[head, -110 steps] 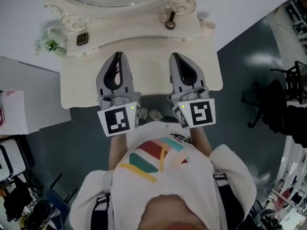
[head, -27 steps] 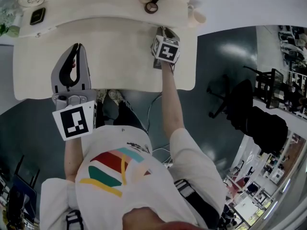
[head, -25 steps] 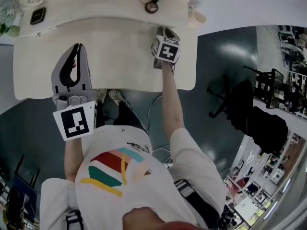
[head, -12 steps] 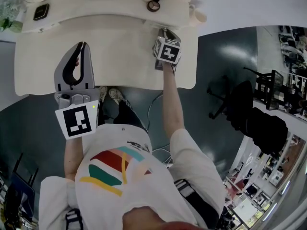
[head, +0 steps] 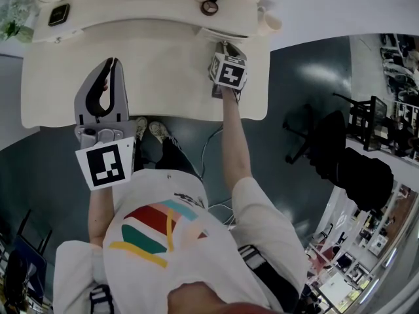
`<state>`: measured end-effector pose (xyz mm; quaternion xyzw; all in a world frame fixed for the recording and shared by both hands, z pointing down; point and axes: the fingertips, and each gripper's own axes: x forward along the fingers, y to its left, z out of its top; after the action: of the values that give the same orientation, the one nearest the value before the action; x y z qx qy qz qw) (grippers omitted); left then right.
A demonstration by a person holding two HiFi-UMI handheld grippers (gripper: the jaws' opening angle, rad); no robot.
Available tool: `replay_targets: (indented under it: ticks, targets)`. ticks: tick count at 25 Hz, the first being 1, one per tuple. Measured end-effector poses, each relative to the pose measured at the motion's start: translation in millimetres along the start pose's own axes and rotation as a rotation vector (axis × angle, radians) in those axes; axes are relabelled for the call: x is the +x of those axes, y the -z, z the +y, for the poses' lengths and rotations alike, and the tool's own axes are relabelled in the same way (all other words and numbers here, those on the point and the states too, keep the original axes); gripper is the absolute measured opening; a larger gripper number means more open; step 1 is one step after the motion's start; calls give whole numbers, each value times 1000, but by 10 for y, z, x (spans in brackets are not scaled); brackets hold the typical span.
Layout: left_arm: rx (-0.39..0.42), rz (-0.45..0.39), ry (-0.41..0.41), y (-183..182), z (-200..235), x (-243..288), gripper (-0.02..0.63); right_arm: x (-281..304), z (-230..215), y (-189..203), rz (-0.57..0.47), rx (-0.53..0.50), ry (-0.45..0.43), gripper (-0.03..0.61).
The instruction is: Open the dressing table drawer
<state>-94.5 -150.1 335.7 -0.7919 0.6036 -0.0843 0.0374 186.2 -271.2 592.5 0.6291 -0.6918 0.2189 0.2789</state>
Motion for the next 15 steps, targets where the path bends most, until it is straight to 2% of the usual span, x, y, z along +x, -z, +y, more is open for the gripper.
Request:
replay_targets:
  ticks: [15]
  targets:
    - [-1, -9, 1, -42, -20, -77, 17, -139, 27, 87, 5, -5, -4, 78]
